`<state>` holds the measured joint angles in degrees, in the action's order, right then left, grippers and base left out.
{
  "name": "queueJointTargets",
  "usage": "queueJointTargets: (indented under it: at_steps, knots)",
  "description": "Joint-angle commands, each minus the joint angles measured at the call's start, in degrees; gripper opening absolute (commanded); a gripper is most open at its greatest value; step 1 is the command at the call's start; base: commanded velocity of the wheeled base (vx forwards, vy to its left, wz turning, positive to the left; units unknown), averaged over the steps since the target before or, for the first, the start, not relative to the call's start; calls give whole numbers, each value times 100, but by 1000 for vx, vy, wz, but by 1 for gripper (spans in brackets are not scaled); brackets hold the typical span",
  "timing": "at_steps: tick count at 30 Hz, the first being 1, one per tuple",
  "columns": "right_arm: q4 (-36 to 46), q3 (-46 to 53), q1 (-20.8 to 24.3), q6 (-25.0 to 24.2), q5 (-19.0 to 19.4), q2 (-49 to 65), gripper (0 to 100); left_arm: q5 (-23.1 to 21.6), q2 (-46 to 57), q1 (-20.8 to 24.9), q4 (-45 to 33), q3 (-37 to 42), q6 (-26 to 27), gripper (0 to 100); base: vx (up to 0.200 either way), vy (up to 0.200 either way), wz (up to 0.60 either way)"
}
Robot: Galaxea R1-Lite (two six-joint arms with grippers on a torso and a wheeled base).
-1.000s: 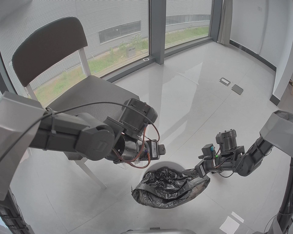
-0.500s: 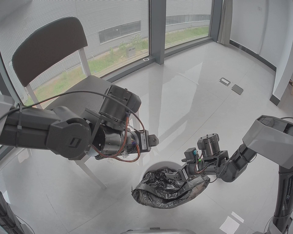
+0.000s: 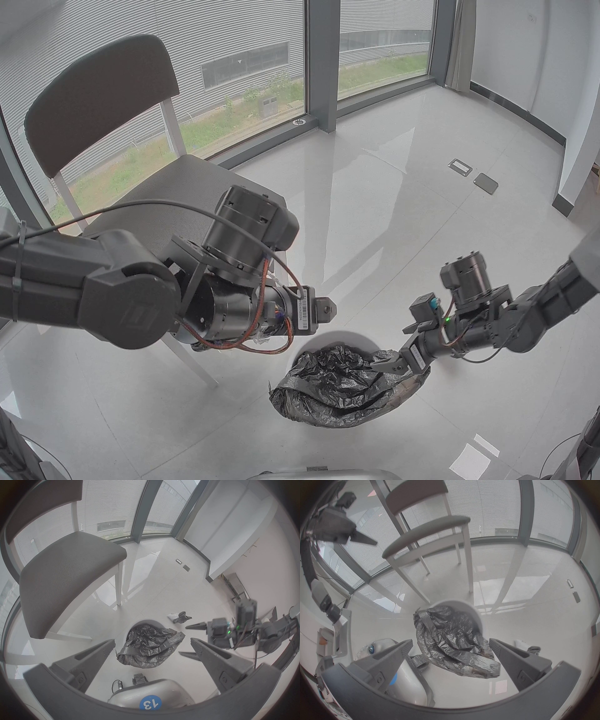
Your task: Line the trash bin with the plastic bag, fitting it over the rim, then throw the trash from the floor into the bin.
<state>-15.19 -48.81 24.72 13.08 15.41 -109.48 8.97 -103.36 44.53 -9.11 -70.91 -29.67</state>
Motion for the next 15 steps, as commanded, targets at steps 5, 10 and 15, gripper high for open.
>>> queueJointTargets:
  at_steps: [5, 10, 15]
  knots:
    - [-1012, 1023, -293, 327, 1254, 1210, 100, 8, 299, 161, -311, 34, -65, 100, 0, 0, 0]
    - [-1671, 1647, -653, 960, 1272, 1236, 100, 17, 370, 249, -513, 34, -65, 100, 0, 0, 0]
    - [-1214, 1594, -794, 880, 1298, 1834, 100, 26, 378, 319, -522, 16, -56, 100, 0, 0, 0]
